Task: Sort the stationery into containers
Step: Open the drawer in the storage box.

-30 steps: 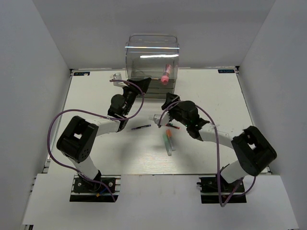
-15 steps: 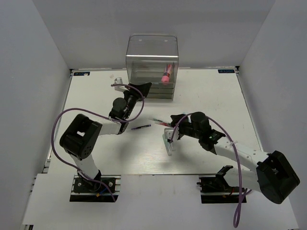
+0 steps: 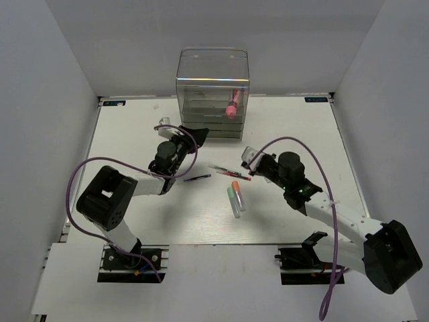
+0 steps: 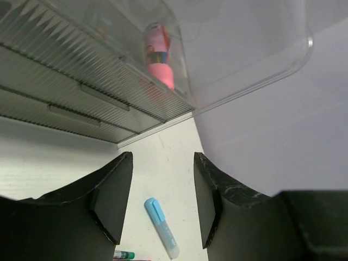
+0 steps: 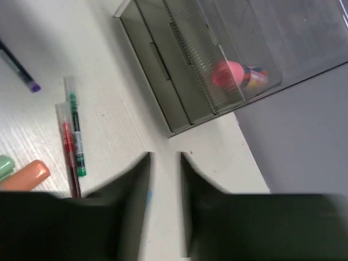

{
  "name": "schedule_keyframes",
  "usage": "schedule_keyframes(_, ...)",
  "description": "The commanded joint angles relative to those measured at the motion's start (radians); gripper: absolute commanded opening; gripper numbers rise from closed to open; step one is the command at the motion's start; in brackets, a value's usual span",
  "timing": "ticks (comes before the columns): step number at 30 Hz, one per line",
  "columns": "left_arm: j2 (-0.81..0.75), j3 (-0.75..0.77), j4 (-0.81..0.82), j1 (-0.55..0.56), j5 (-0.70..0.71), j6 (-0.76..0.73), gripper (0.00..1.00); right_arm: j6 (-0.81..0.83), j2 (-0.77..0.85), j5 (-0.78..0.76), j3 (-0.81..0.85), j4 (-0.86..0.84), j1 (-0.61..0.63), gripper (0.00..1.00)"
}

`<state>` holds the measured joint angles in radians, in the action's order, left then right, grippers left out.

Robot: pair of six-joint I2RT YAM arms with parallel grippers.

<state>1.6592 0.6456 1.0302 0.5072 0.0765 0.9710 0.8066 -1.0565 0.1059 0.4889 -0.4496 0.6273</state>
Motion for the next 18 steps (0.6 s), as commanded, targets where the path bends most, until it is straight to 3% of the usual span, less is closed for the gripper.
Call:
schedule_keyframes(1, -0.026, 0.034, -0.13, 0.004, 0.022, 0.009, 0.58, -0.259, -0.048, 0.006, 0.121, 0.055, -0.026, 0.15)
schedule_keyframes(3, -0.001, 0.058, -0.139, 0.004, 0.022, 0.037, 0.53, -0.32, -0.056, 0.029, 0.137, 0.075, -0.046, 0.02)
schedule_keyframes(7, 0.077, 0.107, -0.139, 0.004, 0.022, 0.071, 0.38, -0.392, -0.06, 0.078, 0.151, 0.092, -0.064, 0.03)
schedule_keyframes(18, 0.33, 0.209, 0.02, 0.004, 0.084, 0.143, 0.38, -0.449, -0.01, 0.138, 0.135, 0.086, -0.107, 0.09)
